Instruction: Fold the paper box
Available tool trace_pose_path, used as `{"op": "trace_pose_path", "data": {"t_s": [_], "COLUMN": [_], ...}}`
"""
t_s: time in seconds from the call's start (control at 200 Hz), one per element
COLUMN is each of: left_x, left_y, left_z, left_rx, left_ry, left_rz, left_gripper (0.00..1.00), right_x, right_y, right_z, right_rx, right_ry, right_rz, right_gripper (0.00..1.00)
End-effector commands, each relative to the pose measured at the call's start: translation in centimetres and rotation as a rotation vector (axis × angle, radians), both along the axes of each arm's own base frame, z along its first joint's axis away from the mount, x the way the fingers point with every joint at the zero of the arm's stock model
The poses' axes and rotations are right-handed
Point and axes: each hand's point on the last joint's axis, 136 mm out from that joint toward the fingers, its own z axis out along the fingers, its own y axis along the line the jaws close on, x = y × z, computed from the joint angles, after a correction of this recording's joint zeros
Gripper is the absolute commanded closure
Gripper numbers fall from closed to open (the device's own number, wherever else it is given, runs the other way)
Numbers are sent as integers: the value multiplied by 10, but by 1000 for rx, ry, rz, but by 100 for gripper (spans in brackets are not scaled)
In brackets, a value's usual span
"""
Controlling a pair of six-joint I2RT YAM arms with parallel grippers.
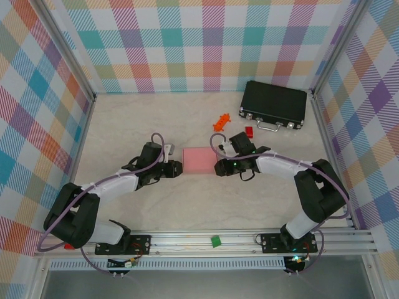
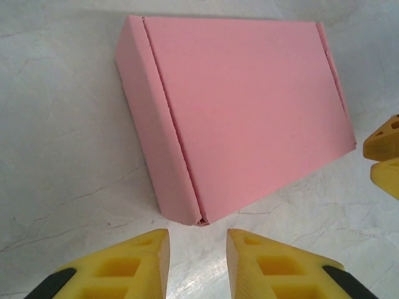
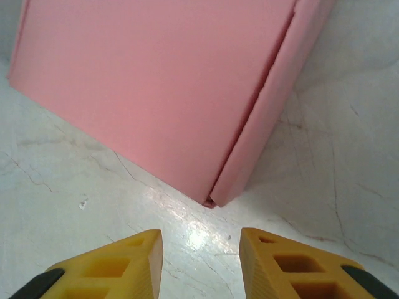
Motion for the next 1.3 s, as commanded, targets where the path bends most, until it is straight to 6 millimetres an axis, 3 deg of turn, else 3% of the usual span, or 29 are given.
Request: {"op": "trace_pose_path", "data": {"t_s": [0.0,0.095,0.21,0.52,0.65,0.795,0.995,1.185,1.295], "left_x": [7,10,19,45,49,53,60,70,77], "left_y": [-4,-2,15,83,106,138,172,205,221], "left_z": [15,15,14,35,44,56,71,61,51], "left_rx": [-14,2,82,352,421,509,570,605,613], "left_ry": [-75,-70,-64,-137,-171,-201,-235,-213,-210], "left_rz": [-18,-4,91,397,468,559,633,688,712], "left_gripper": [70,70,67,55,48,34,27,26,23], "right_x": [6,10,22,59,67,74,84,94,100], "right_y": [3,-1,-16,-83,-106,-134,-183,-221,-232], "right_z": [14,16,18,31,29,33,48,44,37], "right_rx": [20,1,-71,-335,-374,-416,-428,-410,-378], "right_ry": [-45,-64,-109,-237,-218,-221,-236,-227,-254], "right_rz": [-13,-33,-105,-430,-513,-582,-690,-744,-751], "right_gripper": [62,62,61,58,55,53,52,50,49]}}
